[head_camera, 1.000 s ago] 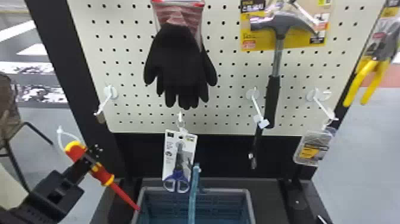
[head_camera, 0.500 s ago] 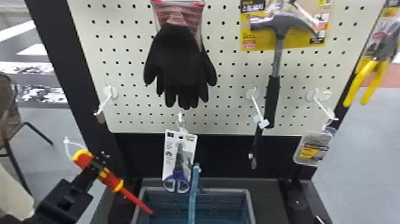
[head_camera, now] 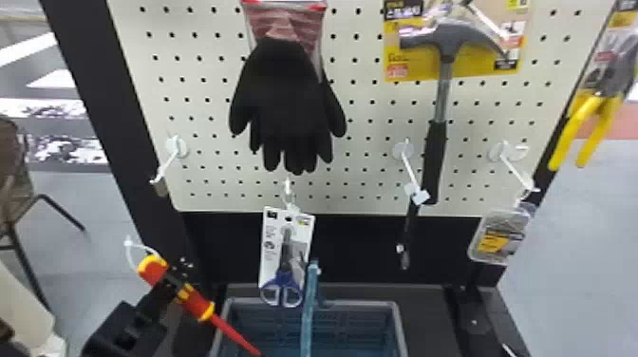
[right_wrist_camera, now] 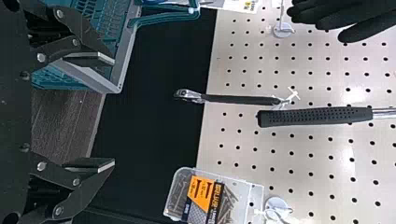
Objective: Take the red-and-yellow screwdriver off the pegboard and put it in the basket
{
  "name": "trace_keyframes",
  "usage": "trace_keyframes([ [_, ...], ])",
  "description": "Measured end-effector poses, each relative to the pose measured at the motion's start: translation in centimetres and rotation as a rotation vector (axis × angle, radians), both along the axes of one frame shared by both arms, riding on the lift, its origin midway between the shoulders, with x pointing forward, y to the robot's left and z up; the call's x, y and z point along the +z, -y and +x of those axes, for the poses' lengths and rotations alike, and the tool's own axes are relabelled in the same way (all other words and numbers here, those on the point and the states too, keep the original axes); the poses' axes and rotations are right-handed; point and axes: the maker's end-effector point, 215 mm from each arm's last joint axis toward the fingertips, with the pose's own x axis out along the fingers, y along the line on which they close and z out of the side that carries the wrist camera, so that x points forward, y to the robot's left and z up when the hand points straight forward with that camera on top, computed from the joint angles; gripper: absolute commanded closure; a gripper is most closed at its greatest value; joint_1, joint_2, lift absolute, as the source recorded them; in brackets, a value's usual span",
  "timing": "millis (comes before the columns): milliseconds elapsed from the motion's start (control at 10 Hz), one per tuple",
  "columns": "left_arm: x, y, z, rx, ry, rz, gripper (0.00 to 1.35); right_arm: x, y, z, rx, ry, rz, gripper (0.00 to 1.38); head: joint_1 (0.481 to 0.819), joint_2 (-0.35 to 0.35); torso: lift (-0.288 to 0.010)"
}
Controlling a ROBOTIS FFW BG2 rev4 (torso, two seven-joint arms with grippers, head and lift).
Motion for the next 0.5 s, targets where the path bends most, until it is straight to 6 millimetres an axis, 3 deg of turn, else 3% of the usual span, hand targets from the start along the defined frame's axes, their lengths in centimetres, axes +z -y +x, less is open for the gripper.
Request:
trace_keyframes([
  [500,-5.7,1.6,1.3,-0.057,0.002,-0.020,1.12,-0.2,-0.2,0.0,0.004,-0.001,0.004,0.50,0.549,0.000,-0.100],
])
